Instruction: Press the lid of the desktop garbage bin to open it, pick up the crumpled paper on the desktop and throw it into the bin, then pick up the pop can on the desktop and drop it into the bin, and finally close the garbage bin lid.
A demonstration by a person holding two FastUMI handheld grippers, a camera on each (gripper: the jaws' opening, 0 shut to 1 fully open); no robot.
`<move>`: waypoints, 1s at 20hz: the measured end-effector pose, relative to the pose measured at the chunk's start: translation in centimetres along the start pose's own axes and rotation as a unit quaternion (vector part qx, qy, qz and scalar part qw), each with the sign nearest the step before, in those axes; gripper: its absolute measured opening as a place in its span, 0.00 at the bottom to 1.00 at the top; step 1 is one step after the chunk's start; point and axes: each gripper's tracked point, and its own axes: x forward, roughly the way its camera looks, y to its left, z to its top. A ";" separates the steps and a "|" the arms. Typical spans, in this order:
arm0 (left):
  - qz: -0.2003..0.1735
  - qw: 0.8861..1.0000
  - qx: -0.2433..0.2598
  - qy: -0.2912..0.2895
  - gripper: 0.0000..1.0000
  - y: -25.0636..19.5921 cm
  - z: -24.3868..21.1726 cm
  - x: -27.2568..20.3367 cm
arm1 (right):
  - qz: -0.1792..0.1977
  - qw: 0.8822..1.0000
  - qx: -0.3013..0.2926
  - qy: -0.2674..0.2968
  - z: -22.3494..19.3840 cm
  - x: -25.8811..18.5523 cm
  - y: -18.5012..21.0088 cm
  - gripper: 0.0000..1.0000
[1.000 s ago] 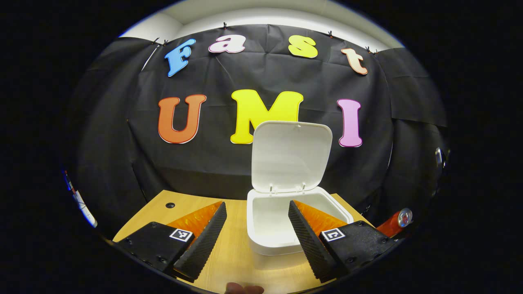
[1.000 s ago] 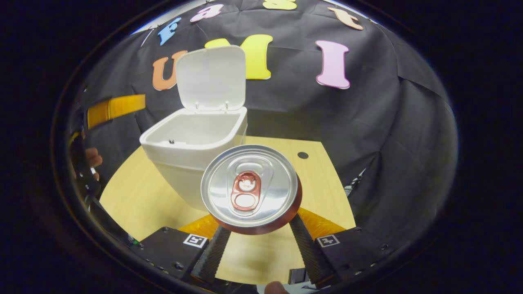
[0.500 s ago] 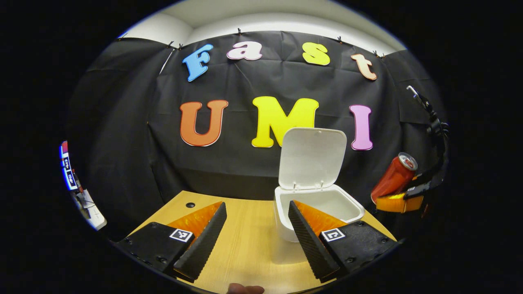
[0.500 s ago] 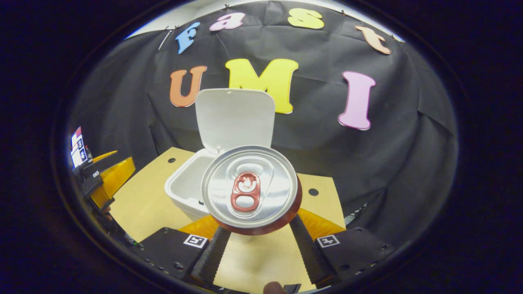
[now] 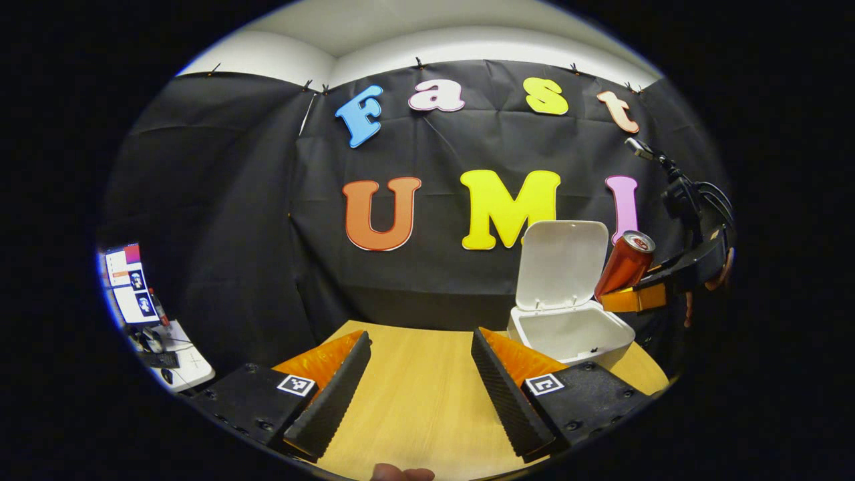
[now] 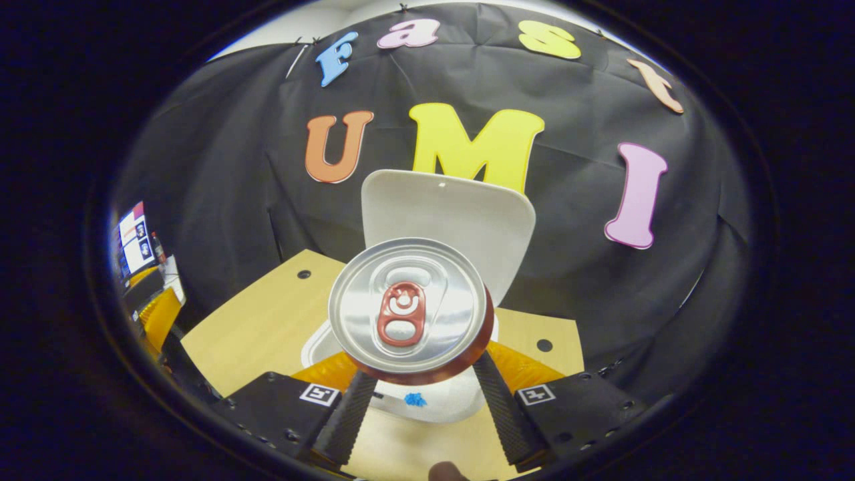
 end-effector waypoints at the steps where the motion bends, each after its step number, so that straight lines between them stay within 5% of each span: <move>1: 0.007 1.000 0.004 -0.003 0.98 0.7 0.4 -0.4 | 0.001 1.000 0.008 0.010 -0.1 0.8 0.2 0.81; 11: 0.056 0.998 -0.005 -0.026 0.98 4.7 1.9 -4.5 | -0.023 0.996 0.061 0.059 -1.1 6.4 -0.6 0.81; 20: 0.065 0.998 -0.013 -0.021 0.98 3.8 2.2 -6.0 | -0.028 0.993 0.085 0.079 -2.1 8.4 -0.5 0.82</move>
